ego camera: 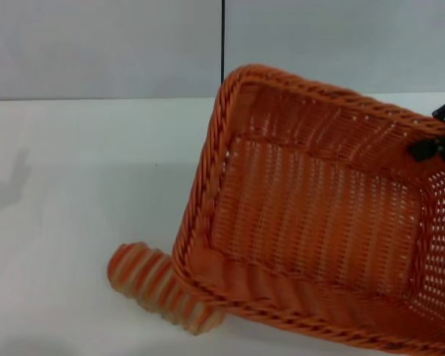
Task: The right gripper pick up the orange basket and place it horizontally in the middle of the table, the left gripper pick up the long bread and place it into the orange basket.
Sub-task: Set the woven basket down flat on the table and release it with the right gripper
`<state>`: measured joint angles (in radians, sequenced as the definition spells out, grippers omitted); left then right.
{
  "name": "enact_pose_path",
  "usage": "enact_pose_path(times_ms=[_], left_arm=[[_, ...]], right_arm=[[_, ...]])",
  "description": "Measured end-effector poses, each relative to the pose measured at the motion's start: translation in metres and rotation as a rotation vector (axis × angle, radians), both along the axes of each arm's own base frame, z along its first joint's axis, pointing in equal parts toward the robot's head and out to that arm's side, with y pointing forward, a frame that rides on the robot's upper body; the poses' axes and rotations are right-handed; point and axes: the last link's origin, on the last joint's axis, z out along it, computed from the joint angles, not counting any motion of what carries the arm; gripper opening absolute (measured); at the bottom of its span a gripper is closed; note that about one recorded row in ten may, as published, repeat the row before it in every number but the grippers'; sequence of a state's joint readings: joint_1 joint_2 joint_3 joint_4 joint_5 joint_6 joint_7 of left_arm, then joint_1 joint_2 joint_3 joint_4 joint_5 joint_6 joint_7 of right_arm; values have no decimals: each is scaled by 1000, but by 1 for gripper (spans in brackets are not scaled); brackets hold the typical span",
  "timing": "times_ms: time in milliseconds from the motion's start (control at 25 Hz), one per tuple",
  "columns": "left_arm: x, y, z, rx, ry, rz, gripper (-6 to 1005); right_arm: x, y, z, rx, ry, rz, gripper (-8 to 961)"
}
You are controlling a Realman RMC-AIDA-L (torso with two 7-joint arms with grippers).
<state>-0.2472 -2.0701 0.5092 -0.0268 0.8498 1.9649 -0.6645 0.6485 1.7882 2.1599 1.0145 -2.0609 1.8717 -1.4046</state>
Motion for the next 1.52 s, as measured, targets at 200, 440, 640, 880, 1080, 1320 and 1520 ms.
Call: enact_pose_path(times_ms=[200, 440, 640, 880, 1080, 1320, 1520], left_arm=[[0, -1, -2, -5, -8, 4, 765], [0, -1, -2, -6, -10, 4, 764], [0, -4, -5, -22, -20, 0, 763], [-1, -6, -8, -27, -28, 11, 762], [-1, -7, -8, -28, -31, 10, 761], [0, -5, -8, -28, -31, 6, 760], [0, -6, -8, -29, -31, 6, 759]], right_arm=[[0, 2, -11, -70, -83, 6, 137], [4, 7, -21, -130, -162, 1, 138], [7, 10, -30, -185, -196, 1, 137], [15, 11, -47, -200, -213, 10, 138], [12, 14, -58, -190, -202, 36, 138], [-2, 24, -77, -150, -190, 102, 137], [-17, 32, -91, -138, -162, 169, 137]])
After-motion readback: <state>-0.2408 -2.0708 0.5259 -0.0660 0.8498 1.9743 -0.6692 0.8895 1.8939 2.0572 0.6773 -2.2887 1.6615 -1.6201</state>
